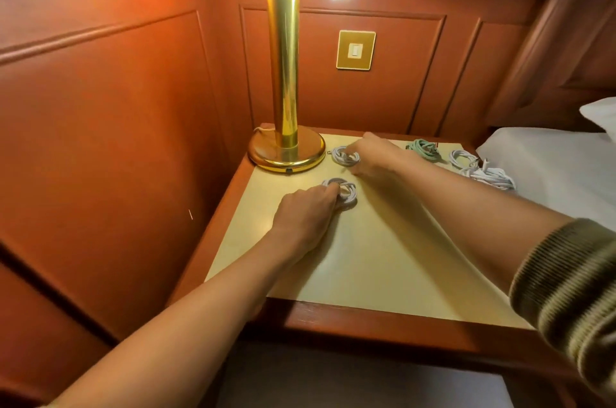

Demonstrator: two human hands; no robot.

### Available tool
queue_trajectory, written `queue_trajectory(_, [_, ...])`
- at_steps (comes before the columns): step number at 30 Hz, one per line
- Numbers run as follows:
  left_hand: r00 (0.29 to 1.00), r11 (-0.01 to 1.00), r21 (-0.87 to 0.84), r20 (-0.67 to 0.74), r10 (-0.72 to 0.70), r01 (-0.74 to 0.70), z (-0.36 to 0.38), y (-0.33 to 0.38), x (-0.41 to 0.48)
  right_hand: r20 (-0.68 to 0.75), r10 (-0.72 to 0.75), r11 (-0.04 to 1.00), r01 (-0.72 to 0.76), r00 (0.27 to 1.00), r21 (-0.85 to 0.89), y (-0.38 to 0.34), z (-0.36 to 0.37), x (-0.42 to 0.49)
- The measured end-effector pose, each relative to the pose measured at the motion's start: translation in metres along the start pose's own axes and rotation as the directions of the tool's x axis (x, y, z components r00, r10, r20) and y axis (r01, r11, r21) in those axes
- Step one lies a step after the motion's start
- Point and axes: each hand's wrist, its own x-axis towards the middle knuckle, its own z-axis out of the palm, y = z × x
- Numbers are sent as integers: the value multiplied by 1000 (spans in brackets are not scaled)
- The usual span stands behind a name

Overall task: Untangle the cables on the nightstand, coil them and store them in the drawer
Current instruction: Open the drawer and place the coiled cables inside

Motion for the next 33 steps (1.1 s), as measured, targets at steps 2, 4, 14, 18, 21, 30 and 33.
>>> queue_trajectory(2, [999, 999, 26, 33, 33, -33, -12, -4, -25, -28, -14, 1000, 13, 1000, -17, -5, 3, -7])
queue_trajectory(4, [999, 999, 14, 37, 37, -37, -25, -10, -53, -55, -15, 1000, 14, 998, -17, -14, 2, -19])
queue_trajectory(14, [956, 952, -87, -4, 295, -294, -95, 11, -225, -182, -174, 925, 224, 968, 306, -45, -21, -255])
queue_trajectory(18, [933, 961, -113, 234, 272, -252, -69, 32, -280, -86, -245, 928, 260, 966, 266, -58, 2, -374])
queue_trajectory(21, [893, 973, -55, 389, 227, -223, -51, 49, -294, -6, -189, 958, 186, 982, 221, -71, 45, -414])
queue_trajectory(30, [809, 986, 8, 574, 130, -164, -30, 89, -296, 226, -104, 985, 70, 969, 155, -89, 129, -411])
queue_trajectory(33, [783, 980, 36, 607, 133, -194, -27, 92, -291, 272, -140, 979, 92, 952, 183, -90, 136, -411])
